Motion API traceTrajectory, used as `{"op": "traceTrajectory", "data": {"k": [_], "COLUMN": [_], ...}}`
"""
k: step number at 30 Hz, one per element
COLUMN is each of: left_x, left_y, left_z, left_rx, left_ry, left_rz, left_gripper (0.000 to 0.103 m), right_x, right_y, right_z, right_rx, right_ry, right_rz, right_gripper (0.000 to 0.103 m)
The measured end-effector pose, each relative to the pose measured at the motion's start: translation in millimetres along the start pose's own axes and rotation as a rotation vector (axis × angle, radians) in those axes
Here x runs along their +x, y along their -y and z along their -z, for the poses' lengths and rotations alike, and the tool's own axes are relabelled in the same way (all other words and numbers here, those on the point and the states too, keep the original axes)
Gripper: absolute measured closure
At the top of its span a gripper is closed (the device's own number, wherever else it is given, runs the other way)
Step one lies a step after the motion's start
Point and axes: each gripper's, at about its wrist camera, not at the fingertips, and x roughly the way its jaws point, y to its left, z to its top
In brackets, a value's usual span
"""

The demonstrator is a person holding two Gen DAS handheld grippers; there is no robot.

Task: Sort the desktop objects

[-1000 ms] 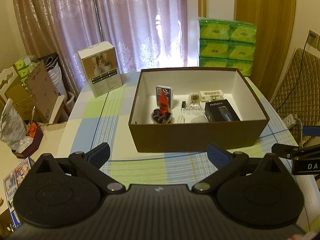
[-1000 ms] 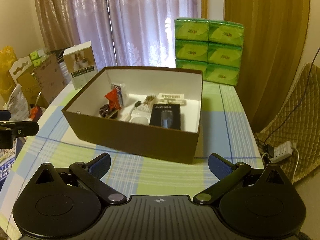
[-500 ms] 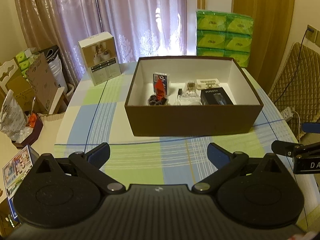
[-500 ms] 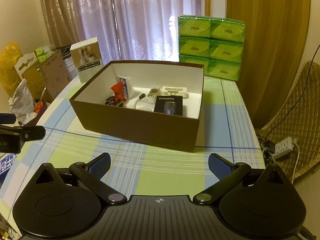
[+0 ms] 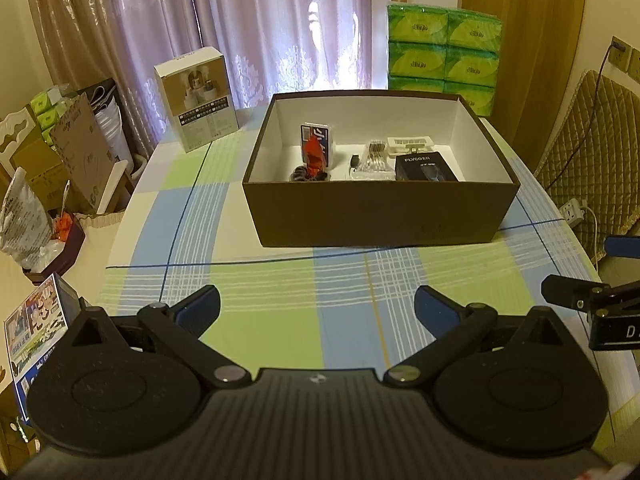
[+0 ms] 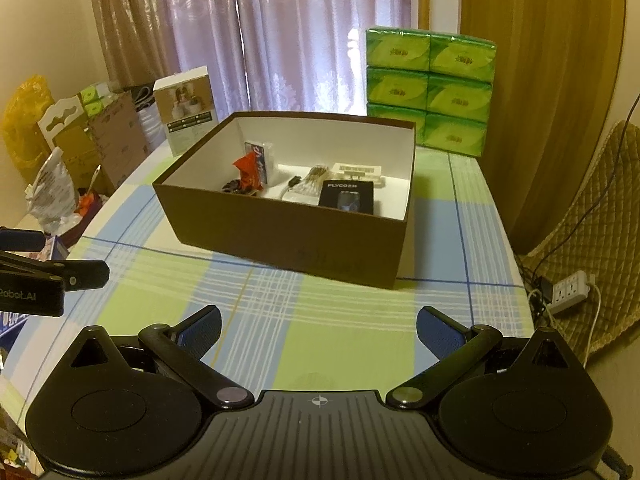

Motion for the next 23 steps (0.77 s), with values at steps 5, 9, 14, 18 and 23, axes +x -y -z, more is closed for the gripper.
{"op": "traceTrajectory", "data": {"k": [5, 9, 14, 18, 23], "left_x": [0.3, 0.0, 0.2, 0.2, 1.4], "left_y": [2.0, 3.1, 3.2, 2.8, 1.1], "left_z": [1.5, 1.5, 1.6, 1.7, 1.9], "left_rx": [0.001, 0.002, 0.001, 0.000, -0.003], "left_ry": [-0.005, -0.005, -0.006, -0.005, -0.003], "left_rz": [0.001, 0.003, 0.002, 0.002, -0.002], "left_gripper": [0.001, 0.001, 0.001, 0.001, 0.001], "right_x": [0.3, 0.8, 1.6, 2.3, 3.1], "right_y": [-0.5, -1.0, -1.6, -2.5, -3.1], "right_z": [3.1, 4.0, 5.0, 5.6, 5.7], "right_rx": [-0.001, 0.000, -0.001, 0.000, 0.001], "right_ry": [-0.010, -0.013, -0.017, -0.021, -0.022], "right_rz": [-0.004, -0.004, -0.004, -0.003, -0.003], "right_gripper": [0.002, 0.002, 0.002, 0.002, 0.002]}}
